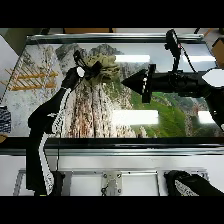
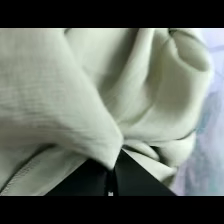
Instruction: Fold the clothes and pants, and hang the long-sleeved shirts on hangers.
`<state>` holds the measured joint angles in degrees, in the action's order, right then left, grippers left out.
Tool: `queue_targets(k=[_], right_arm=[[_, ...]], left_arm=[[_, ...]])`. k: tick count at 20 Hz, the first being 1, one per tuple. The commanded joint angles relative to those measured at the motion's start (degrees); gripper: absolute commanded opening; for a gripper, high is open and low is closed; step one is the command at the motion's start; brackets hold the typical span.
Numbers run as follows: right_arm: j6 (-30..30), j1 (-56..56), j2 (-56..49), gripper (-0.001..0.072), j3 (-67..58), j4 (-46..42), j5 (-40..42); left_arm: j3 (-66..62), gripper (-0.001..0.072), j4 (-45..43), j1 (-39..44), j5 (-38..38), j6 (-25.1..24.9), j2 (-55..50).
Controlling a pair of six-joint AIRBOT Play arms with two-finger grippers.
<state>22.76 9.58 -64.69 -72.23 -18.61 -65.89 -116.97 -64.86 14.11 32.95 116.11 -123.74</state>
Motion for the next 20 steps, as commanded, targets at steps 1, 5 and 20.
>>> queue_targets(k=[1, 5, 20], right_arm=[[3.56, -1.75, 0.72, 0.0013, -0.15, -4.11, 2.51], [22.53, -8.24, 6.10, 0.0013, -0.15, -23.10, 20.33], [40.72, -13.55, 13.07, 0.0014, -0.15, -39.45, 18.43]], left_arm=[[0.15, 0.0010, -1.27, -1.49, 4.31, -5.99, 6.56], [11.50, 0.0011, -11.08, 3.02, 8.68, -17.51, 27.58], [38.07, 0.0624, -13.18, 26.27, 4.31, -14.71, 48.15]])
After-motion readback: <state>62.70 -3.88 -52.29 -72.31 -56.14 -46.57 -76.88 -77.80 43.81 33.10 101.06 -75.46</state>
